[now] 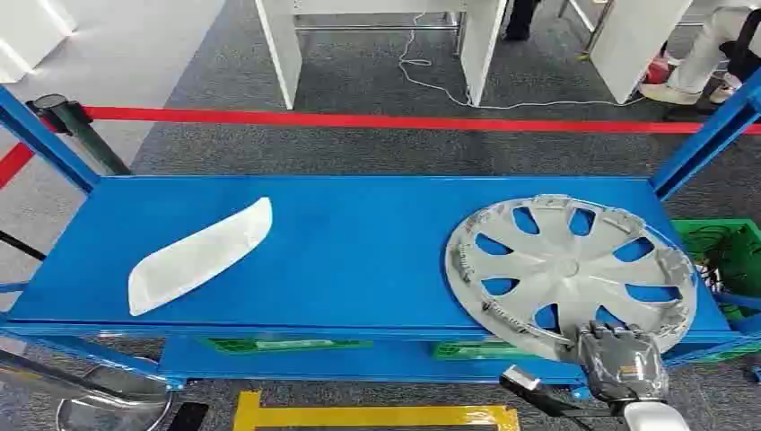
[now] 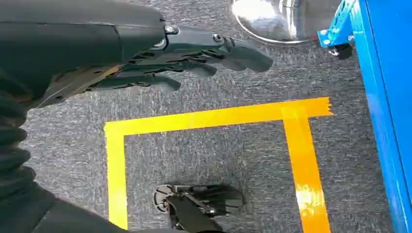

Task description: Take the parts from the cabinet and place them on the table.

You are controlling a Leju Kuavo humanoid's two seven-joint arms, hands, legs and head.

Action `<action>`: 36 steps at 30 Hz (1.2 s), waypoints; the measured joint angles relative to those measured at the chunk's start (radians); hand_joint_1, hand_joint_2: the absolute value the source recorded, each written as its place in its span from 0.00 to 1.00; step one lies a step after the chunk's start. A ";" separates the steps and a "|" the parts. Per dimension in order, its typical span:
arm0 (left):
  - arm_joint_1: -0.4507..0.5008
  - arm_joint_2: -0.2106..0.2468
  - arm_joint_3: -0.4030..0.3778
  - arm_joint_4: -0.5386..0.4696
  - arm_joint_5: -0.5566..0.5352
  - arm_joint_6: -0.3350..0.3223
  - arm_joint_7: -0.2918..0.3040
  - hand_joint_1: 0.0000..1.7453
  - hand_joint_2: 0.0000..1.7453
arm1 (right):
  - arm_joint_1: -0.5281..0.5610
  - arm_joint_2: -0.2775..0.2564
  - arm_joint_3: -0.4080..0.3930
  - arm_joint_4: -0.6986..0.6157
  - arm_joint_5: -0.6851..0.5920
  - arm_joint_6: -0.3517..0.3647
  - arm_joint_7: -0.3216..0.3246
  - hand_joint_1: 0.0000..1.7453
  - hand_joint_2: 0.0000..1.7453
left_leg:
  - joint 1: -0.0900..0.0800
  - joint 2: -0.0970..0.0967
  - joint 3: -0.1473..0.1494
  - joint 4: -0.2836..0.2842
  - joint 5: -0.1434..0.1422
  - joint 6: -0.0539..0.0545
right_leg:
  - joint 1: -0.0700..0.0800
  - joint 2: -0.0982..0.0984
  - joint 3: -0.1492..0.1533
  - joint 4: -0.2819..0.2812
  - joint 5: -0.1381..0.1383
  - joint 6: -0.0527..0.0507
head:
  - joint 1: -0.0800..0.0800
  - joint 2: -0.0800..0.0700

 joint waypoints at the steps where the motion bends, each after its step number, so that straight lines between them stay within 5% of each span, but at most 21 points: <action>1: 0.000 0.000 0.000 0.000 0.002 0.000 0.000 0.00 1.00 | 0.000 0.001 0.001 0.000 0.008 -0.005 0.000 1.00 1.00 | 0.000 0.000 0.000 0.000 0.000 0.000 | 0.000 0.000 0.000 0.000 0.000 0.000 | 0.000 0.000; 7: 0.001 0.000 0.000 0.000 0.011 0.013 -0.018 0.00 1.00 | 0.009 0.004 0.044 -0.065 0.037 -0.144 -0.042 1.00 1.00 | 0.000 0.000 0.000 0.000 0.000 0.000 | 0.000 0.000 0.000 0.000 0.000 0.000 | 0.000 0.000; 11: 0.007 0.000 0.000 0.002 0.034 0.035 -0.042 0.00 1.00 | 0.021 0.008 0.095 -0.148 -0.092 -0.285 -0.141 1.00 1.00 | 0.000 0.000 -0.001 0.000 0.000 0.000 | 0.000 0.000 -0.001 0.000 0.000 0.000 | 0.000 0.000; 14: 0.013 0.000 0.004 0.005 0.062 0.035 -0.064 0.00 1.00 | 0.028 0.015 0.132 -0.219 -0.270 -0.353 -0.283 1.00 1.00 | 0.001 0.000 -0.001 0.000 0.000 0.000 | 0.000 0.000 -0.001 0.000 0.000 0.000 | 0.000 0.000; 17: 0.018 0.000 0.007 0.008 0.084 0.030 -0.079 0.00 1.00 | 0.048 0.047 0.136 -0.285 -0.437 -0.358 -0.505 1.00 1.00 | 0.001 0.000 -0.002 0.000 0.000 0.000 | 0.000 0.000 -0.002 0.000 0.000 0.000 | 0.000 0.000; 22: 0.018 0.000 0.010 0.011 0.095 0.016 -0.081 0.00 1.00 | 0.067 0.094 0.142 -0.354 -0.682 -0.358 -0.775 1.00 1.00 | 0.001 0.000 -0.002 0.000 0.000 0.000 | 0.000 0.000 -0.002 0.000 0.000 0.000 | 0.000 0.000; 27: 0.017 0.000 0.010 0.011 0.095 0.015 -0.081 0.00 1.00 | 0.069 0.121 0.137 -0.394 -0.757 -0.373 -0.843 1.00 1.00 | 0.000 0.000 -0.002 0.000 0.000 0.000 | 0.000 0.000 -0.001 0.000 0.000 0.000 | -0.001 0.000; 29: 0.017 0.001 0.010 0.012 0.095 0.013 -0.081 0.00 1.00 | 0.071 0.127 0.140 -0.408 -0.821 -0.372 -0.880 1.00 1.00 | 0.000 0.000 -0.002 0.000 0.000 0.000 | -0.001 0.000 -0.001 0.000 0.000 0.000 | -0.001 0.000; 32: 0.017 0.002 0.010 0.013 0.096 0.003 -0.080 0.00 1.00 | 0.072 0.128 0.159 -0.437 -1.038 -0.318 -1.017 1.00 1.00 | 0.000 0.000 -0.002 0.000 0.000 0.000 | -0.001 0.000 -0.001 0.000 0.000 0.000 | 0.000 0.000; 36: 0.009 0.006 0.007 0.014 0.092 -0.012 -0.073 0.00 1.00 | 0.059 0.143 0.176 -0.512 -1.342 -0.039 -1.109 1.00 1.00 | 0.000 0.000 -0.002 0.000 0.000 0.000 | -0.001 0.000 -0.002 0.000 0.000 0.000 | 0.000 0.000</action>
